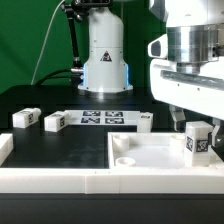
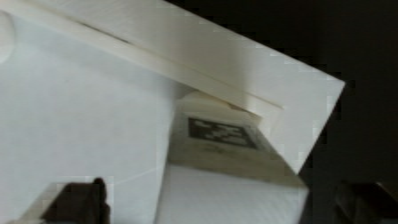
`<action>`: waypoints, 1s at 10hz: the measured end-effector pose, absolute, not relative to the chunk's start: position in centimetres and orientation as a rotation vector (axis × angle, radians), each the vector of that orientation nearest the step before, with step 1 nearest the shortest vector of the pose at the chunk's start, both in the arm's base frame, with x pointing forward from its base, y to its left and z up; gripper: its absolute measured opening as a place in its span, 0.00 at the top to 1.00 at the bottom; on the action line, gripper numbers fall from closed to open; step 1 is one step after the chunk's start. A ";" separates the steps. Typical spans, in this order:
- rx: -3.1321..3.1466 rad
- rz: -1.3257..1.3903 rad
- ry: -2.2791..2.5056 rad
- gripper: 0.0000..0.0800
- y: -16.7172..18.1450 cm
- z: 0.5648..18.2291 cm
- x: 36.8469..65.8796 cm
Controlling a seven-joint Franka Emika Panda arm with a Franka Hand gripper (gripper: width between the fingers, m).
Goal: Assemble one leg
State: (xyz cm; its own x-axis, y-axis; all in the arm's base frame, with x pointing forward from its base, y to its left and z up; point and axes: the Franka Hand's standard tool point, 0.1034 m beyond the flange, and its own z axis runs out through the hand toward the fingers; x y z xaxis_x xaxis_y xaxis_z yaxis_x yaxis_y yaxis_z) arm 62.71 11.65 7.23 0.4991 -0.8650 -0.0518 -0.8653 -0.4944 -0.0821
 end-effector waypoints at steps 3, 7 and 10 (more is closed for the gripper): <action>-2.832 -0.020 1.130 0.19 11.7 7.3 62.8; -3.029 -0.058 0.547 0.19 11.6 7.3 62.8; -3.067 -0.065 0.348 0.19 11.5 7.2 62.8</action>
Offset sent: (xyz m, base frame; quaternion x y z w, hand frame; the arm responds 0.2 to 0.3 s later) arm 0.0033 0.0023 0.0013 -0.0139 0.0057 -0.2630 0.9647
